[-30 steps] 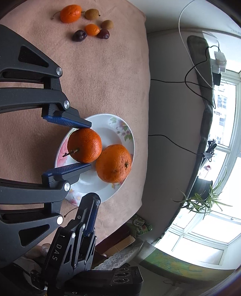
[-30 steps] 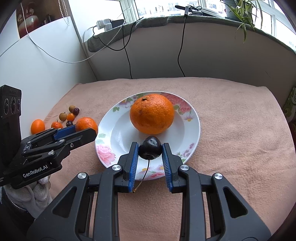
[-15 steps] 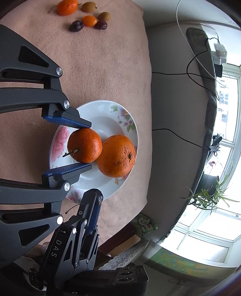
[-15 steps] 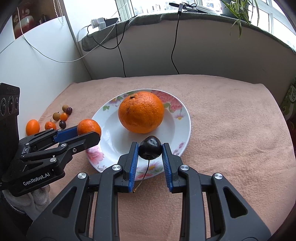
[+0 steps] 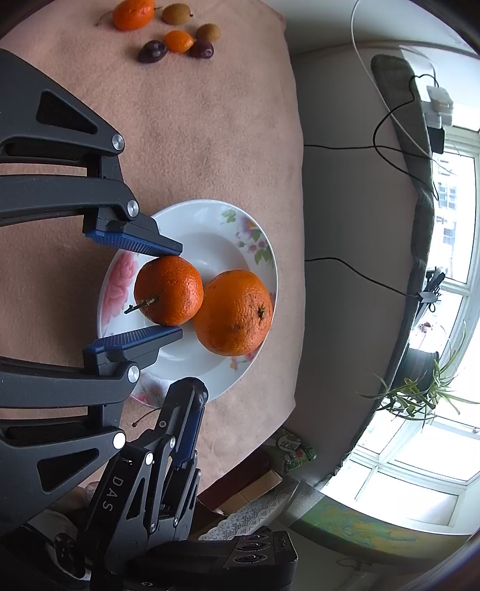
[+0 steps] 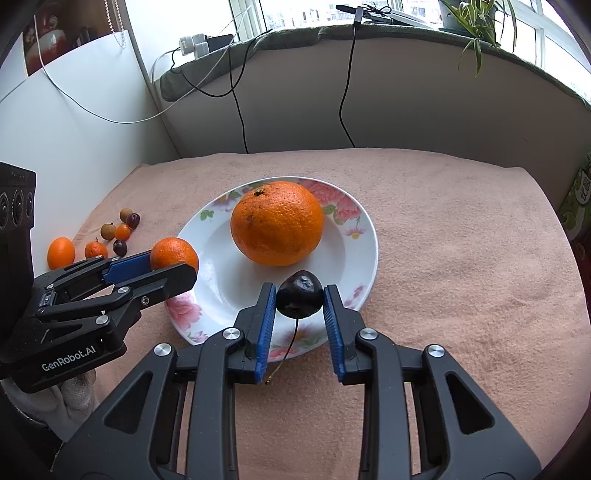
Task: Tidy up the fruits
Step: 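Open the left gripper onto the plate while the right gripper releases the cherry there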
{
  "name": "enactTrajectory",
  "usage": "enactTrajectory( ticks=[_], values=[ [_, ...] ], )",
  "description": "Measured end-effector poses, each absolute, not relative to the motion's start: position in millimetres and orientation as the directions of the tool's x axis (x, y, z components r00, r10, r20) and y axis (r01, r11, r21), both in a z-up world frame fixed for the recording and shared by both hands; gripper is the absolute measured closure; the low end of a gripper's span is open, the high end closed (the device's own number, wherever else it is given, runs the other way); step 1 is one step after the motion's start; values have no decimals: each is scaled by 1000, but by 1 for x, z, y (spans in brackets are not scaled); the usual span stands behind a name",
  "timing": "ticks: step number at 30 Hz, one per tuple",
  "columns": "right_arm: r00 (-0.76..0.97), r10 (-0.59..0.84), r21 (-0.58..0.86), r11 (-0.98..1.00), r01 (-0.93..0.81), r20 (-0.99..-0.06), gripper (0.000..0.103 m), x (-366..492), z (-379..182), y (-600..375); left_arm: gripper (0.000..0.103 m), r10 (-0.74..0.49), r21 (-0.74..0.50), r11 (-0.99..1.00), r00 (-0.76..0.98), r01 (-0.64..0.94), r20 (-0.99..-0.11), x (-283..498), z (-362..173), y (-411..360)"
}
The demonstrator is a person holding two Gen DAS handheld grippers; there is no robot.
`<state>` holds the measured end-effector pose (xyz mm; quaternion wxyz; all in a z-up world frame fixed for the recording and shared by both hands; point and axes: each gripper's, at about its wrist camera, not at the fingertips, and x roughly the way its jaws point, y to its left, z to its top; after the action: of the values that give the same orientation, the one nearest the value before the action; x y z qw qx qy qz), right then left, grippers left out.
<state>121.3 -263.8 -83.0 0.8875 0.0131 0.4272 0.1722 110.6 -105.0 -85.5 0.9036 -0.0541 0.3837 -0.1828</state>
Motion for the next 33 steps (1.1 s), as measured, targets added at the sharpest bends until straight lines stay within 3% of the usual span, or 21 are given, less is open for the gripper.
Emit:
enactTrajectory(
  ticks=[4,6,7,11,13,15,19,33],
  values=[
    [579,305,160,944,-289,-756,74,121,-82,-263,54,-369,-236,929,649,286,-665,110,-83,-103],
    [591,298,156,947,-280,-750,44,120,-81,-264,53,-361,-229,932,656,282,-663,109,-81,-103],
    [601,295,154,949,-276,-743,39,119,-79,-265,52,-358,-226,933,659,280,-661,108,-81,-102],
    [616,295,155,950,-272,-730,37,117,-73,-268,38,-350,-217,936,671,276,-654,105,-78,-101],
    [625,289,151,952,-266,-725,29,117,-70,-269,31,-341,-209,940,677,271,-652,104,-76,-101],
    [637,288,151,953,-261,-715,20,116,-67,-271,29,-333,-199,942,685,269,-648,104,-74,-100],
    [649,281,149,956,-251,-707,19,116,-62,-273,23,-297,-171,954,705,245,-644,103,-70,-98],
    [660,317,174,945,-276,-681,15,111,-48,-267,22,-229,-123,973,768,195,-598,94,-47,-81]
  ],
)
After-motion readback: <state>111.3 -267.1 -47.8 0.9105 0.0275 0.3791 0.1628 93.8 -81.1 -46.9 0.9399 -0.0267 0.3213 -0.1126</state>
